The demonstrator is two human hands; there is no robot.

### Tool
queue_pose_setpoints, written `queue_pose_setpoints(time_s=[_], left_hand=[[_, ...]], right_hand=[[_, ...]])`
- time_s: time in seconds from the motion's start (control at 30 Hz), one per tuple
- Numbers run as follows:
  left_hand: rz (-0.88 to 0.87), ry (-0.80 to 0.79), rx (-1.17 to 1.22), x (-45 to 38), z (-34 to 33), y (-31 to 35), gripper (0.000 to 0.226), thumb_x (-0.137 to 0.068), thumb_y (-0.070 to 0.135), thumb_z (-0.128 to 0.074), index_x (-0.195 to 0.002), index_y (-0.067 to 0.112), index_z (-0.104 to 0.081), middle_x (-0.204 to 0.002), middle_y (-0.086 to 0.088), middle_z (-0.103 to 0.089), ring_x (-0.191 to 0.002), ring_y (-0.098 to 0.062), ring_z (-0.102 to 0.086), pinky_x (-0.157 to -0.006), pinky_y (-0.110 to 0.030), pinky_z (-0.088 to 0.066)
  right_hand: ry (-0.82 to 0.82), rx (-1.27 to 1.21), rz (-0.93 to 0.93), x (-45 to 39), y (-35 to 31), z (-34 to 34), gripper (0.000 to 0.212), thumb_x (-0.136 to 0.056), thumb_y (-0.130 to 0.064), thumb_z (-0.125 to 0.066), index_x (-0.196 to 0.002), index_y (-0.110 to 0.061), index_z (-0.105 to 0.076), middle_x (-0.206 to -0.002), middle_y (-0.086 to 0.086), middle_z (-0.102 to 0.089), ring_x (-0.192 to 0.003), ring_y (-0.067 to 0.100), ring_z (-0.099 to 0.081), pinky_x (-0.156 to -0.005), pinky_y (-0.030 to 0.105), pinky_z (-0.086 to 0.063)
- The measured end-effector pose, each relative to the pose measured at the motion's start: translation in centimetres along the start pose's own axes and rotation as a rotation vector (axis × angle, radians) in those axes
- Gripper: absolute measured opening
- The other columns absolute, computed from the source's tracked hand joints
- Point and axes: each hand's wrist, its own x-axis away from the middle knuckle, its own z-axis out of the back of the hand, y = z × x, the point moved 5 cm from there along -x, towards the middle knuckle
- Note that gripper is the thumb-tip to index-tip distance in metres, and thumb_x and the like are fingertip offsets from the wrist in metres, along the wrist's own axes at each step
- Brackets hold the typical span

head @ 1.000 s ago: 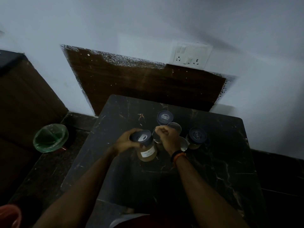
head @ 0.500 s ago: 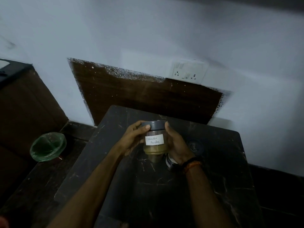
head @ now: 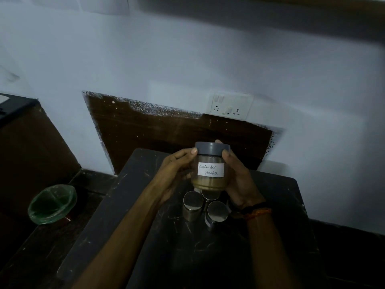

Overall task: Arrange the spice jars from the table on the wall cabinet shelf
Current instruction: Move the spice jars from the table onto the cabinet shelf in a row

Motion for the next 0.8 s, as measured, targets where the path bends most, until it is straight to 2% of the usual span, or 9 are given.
queue_pose_setpoints(time_s=[0.07,0.17,0.23,0.3,0.37,0.47,0.63,0.8], left_hand=[[0.016,-0.007,0.033,-0.2,-0.4,0.3,0.04,-0.092,0.041,-0.066,-0.124,0.018,-0.068,-0.127,-0.013,-0.067,-0.117,-0.029,-0.065,-0.089,-0.041,-0.055],[0.033,-0.011,0.037,-0.3,-1.1,1.0,0.047,-0.084,0.047,-0.073,-0.121,0.017,-0.07,-0.12,-0.012,-0.071,-0.108,-0.024,-0.07,-0.084,-0.042,-0.058],[0.034,-0.009,0.034,-0.6,-1.6,1.6,0.049,-0.083,0.048,-0.074,-0.12,0.017,-0.07,-0.117,-0.013,-0.071,-0.104,-0.024,-0.071,-0.085,-0.048,-0.059],[0.022,-0.006,0.038,-0.8,-2.0,2.3,0.046,-0.085,0.046,-0.073,-0.119,0.017,-0.07,-0.114,-0.011,-0.071,-0.107,-0.028,-0.068,-0.088,-0.052,-0.058],[0.005,-0.005,0.049,-0.9,-2.5,3.1,0.043,-0.085,0.043,-0.072,-0.119,0.017,-0.071,-0.117,-0.011,-0.07,-0.113,-0.033,-0.065,-0.086,-0.049,-0.058],[-0.014,-0.025,0.065,-1.1,-3.4,4.4,0.042,-0.084,0.041,-0.073,-0.12,0.017,-0.071,-0.12,-0.014,-0.069,-0.114,-0.033,-0.064,-0.085,-0.049,-0.058],[-0.044,-0.01,0.063,-1.5,-4.2,6.5,0.043,-0.081,0.04,-0.074,-0.116,0.016,-0.072,-0.109,-0.011,-0.072,-0.112,-0.032,-0.065,-0.088,-0.057,-0.056],[-0.073,-0.039,0.048,-2.2,-4.7,8.6,0.041,-0.082,0.04,-0.076,-0.115,0.014,-0.072,-0.107,-0.009,-0.073,-0.101,-0.028,-0.07,-0.088,-0.056,-0.057]], right_hand=[[0.008,0.014,0.04,-0.2,-1.2,0.0,0.08,-0.08,-0.041,-0.074,-0.151,-0.027,-0.04,-0.139,0.01,-0.062,-0.125,0.031,-0.063,-0.096,0.047,-0.055],[-0.007,0.065,0.083,-0.3,-2.8,-0.3,0.076,-0.082,-0.041,-0.069,-0.151,-0.028,-0.04,-0.143,0.014,-0.058,-0.126,0.033,-0.062,-0.097,0.047,-0.054],[-0.011,0.087,0.11,-0.4,-3.7,-0.2,0.073,-0.083,-0.041,-0.068,-0.15,-0.028,-0.041,-0.145,0.017,-0.054,-0.127,0.035,-0.06,-0.099,0.049,-0.052],[-0.019,0.085,0.136,-0.6,-4.5,-0.1,0.068,-0.087,-0.037,-0.065,-0.15,-0.026,-0.043,-0.145,0.019,-0.053,-0.128,0.036,-0.059,-0.1,0.05,-0.05],[-0.035,0.067,0.159,-0.9,-5.4,-0.1,0.063,-0.089,-0.032,-0.062,-0.149,-0.022,-0.044,-0.145,0.02,-0.054,-0.128,0.035,-0.059,-0.101,0.049,-0.05],[-0.055,0.046,0.192,-1.1,-7.1,-0.4,0.066,-0.088,-0.03,-0.062,-0.149,-0.015,-0.044,-0.145,0.02,-0.054,-0.128,0.034,-0.057,-0.101,0.044,-0.053],[-0.061,0.066,0.209,-1.7,-9.3,-1.1,0.061,-0.092,-0.025,-0.055,-0.151,-0.012,-0.042,-0.149,0.024,-0.049,-0.137,0.043,-0.048,-0.11,0.051,-0.044],[-0.071,0.107,0.233,-2.0,-11.7,-1.9,0.059,-0.093,-0.025,-0.052,-0.149,-0.012,-0.045,-0.148,0.023,-0.05,-0.133,0.04,-0.052,-0.111,0.054,-0.041]])
